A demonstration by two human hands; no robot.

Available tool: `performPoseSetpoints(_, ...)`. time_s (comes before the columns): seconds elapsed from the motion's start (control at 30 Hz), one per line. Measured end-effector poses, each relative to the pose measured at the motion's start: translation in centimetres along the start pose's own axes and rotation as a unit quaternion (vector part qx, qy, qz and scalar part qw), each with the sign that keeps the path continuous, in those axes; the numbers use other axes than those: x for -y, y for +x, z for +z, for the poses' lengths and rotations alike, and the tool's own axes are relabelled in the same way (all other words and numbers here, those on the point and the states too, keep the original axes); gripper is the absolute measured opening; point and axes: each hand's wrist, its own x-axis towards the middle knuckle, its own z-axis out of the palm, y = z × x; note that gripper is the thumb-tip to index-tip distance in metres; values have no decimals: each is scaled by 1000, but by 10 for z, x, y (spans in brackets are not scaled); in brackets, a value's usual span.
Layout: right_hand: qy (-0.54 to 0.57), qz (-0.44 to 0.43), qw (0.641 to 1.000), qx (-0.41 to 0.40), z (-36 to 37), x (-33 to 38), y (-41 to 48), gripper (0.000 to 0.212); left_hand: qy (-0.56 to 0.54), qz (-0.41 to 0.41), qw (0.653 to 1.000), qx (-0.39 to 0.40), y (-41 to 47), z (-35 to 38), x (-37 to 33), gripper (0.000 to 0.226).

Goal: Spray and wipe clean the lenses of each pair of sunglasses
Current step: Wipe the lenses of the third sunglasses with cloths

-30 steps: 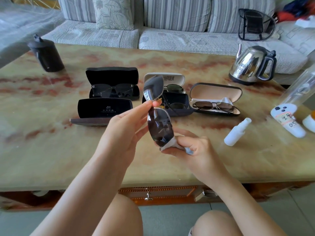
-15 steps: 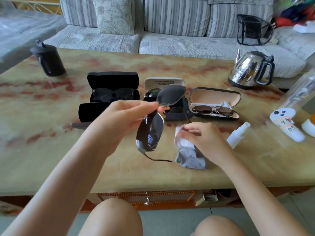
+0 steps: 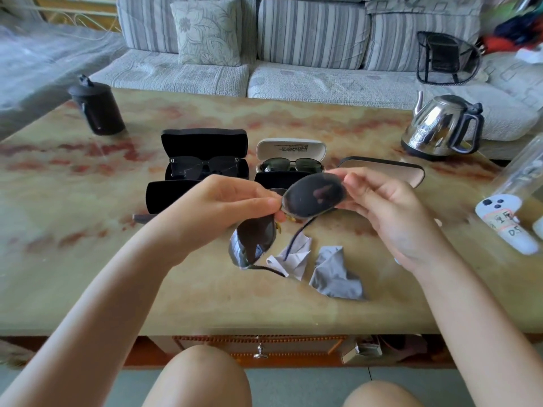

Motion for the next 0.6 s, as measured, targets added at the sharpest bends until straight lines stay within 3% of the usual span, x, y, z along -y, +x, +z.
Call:
performPoseSetpoints(0.1,61,30,998,2,1,7,-2,25,9,-4,1000,-13,-1,-3,3,27)
performPoseSetpoints(0.6,88,65,994,24,-2,19,-15,17,57,7,998,-18,-4,-2,8,28)
